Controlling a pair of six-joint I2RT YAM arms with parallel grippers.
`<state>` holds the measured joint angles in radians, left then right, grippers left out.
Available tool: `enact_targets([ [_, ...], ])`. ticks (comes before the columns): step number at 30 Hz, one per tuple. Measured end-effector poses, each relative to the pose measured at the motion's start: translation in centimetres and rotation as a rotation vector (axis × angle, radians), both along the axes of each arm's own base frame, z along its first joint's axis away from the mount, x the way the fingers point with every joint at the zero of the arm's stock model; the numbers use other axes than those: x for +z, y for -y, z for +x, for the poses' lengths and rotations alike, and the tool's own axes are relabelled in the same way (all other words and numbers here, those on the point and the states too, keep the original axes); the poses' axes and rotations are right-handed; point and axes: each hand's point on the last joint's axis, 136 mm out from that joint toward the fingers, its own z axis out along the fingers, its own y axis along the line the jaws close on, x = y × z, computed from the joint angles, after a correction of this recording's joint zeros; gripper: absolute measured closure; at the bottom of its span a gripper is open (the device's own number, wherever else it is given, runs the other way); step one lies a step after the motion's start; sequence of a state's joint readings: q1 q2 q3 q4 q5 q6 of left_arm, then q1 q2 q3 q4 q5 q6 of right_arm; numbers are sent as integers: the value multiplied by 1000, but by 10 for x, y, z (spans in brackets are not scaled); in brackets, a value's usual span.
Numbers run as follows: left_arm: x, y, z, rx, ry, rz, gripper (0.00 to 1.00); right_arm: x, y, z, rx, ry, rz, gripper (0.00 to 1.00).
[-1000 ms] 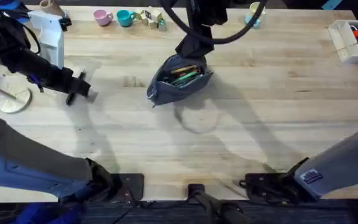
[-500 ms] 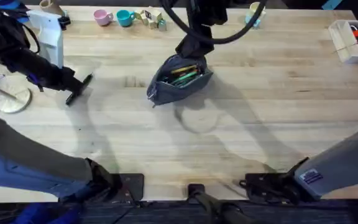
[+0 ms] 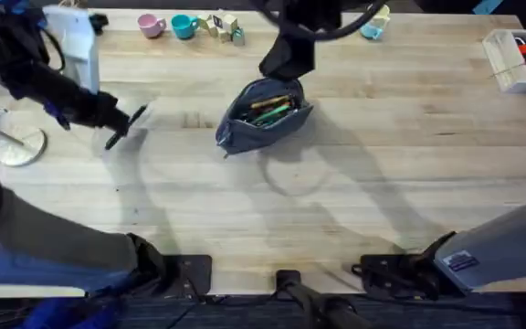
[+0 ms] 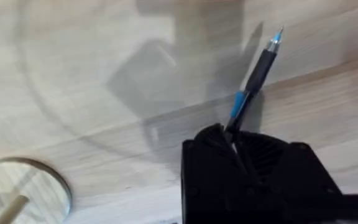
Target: Unzip the bag, pick up the pens from the table one at a time and place them inside, then zip the bag closed.
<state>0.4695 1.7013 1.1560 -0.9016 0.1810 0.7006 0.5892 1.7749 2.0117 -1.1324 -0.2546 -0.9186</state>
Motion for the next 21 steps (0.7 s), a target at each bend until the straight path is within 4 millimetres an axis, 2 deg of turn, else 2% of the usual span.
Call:
enact_targets([
  [6, 40, 40, 17, -62, 99, 17, 959, 31, 26, 1, -149, -5, 79, 4],
  [13, 75, 104, 30, -153, 190, 3, 958, 55, 62, 2, -332, -35, 154, 4],
  [21, 130, 186, 53, -284, 335, -44, 958, 61, 100, -5, -485, -98, 172, 4],
])
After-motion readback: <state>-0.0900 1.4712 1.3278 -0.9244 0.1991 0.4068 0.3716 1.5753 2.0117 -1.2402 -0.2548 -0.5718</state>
